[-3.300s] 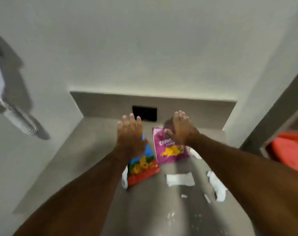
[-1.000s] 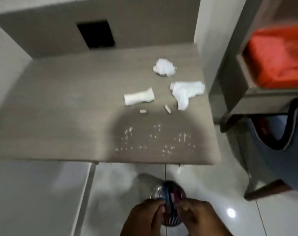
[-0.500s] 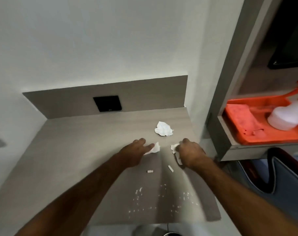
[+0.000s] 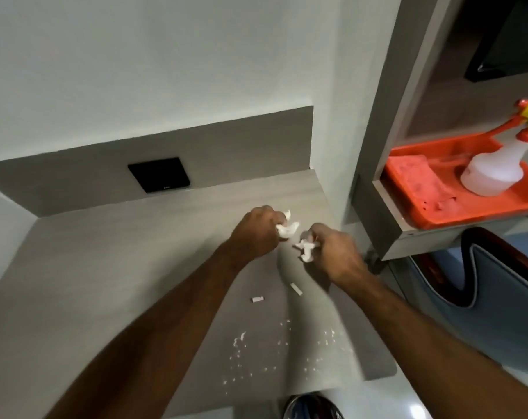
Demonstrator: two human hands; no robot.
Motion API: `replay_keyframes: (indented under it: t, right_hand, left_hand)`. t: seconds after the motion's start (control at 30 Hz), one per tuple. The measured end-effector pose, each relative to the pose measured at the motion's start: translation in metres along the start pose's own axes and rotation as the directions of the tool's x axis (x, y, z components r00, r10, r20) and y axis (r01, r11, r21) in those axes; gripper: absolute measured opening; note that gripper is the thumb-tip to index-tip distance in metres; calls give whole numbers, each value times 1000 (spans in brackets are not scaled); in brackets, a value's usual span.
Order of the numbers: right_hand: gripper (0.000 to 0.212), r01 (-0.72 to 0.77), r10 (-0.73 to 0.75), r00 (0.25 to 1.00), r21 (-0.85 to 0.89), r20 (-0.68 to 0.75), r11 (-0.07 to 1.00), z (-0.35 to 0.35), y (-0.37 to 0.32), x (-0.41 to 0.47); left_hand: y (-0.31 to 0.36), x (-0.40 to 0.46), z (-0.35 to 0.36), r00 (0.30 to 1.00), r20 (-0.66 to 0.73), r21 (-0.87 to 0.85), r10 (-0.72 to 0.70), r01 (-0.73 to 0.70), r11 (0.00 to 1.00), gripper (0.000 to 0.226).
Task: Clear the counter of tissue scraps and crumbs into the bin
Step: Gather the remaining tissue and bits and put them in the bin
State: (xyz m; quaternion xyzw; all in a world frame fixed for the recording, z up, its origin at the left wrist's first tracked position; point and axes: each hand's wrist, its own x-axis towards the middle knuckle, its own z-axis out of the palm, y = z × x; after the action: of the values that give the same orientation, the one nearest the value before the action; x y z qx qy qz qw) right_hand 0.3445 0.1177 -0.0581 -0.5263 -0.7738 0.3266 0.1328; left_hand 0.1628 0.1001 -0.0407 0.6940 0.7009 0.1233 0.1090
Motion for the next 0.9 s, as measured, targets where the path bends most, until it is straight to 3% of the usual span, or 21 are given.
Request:
replay_keyframes:
  t: [0.07, 0.1, 0.13, 0.2, 0.23, 0.27, 0.3, 0.4, 0.43, 0.53, 0.63, 0.7, 0.77, 0.83, 0.9]
  right_hand:
    - [18, 28, -4, 988, 151, -155, 988, -9, 12, -38]
    - [19, 65, -17, 968, 185, -252, 981, -11, 20, -68]
    - [19, 121, -44, 941, 211, -336, 970, -12, 26, -101]
    - [18, 191, -43, 896, 297, -442, 936, 6, 44, -172]
    - [18, 196, -10, 883, 349, -469, 917, 25, 57, -204]
    - [19, 175, 37, 883, 402, -468, 899, 48, 71, -232]
    - [23, 134, 87, 890, 440, -448, 888, 74, 87, -254]
    - [35, -85, 184, 962, 419, -203, 904, 158, 155, -296]
    - [37, -171, 218, 971, 349, -99, 921, 184, 182, -301]
    - [44, -337, 310, 931, 124, 194, 933, 248, 243, -294]
    - [48, -389, 356, 894, 78, 271, 918, 304, 287, -271]
    - [39, -432, 382, 844, 56, 378, 900, 336, 308, -251]
    - [42, -395, 339, 804, 13, 489, 919, 361, 328, -237]
    - [51, -355, 292, 773, 3, 563, 935, 371, 333, -228]
    - [43, -350, 273, 791, 39, 548, 936, 368, 329, -224]
  left_hand:
    - [22, -52, -6, 938, -346, -123, 4, -50, 991, 25]
    - [35, -88, -5, 890, -456, -200, 2, -104, 974, 21]
    - [49, -132, 1, 877, -479, -276, -17, -133, 952, 16]
    - [83, -206, 52, 943, -330, -361, -31, -96, 928, 6]
    - [88, -238, 83, 979, -177, -395, -100, 23, 918, 16]
    - [94, -262, 108, 968, 124, -391, -216, 248, 886, 31]
    - [101, -277, 136, 905, 234, -393, -354, 421, 818, 38]
    - [106, -325, 242, 895, 110, -427, -433, 435, 793, 12]
    - [101, -336, 269, 884, 135, -449, -447, 457, 768, 13]
    - [77, -338, 352, 750, 277, -301, -600, 661, 688, 7]
    - [54, -326, 432, 651, 365, -244, -665, 756, 607, 21]
    - [39, -323, 471, 587, 443, -221, -677, 804, 553, 27]
    - [30, -317, 495, 531, 586, -283, -612, 842, 460, 30]
    - [26, -308, 503, 562, 638, -366, -527, 823, 436, 57]
    - [26, -301, 494, 593, 593, -367, -544, 801, 473, 64]
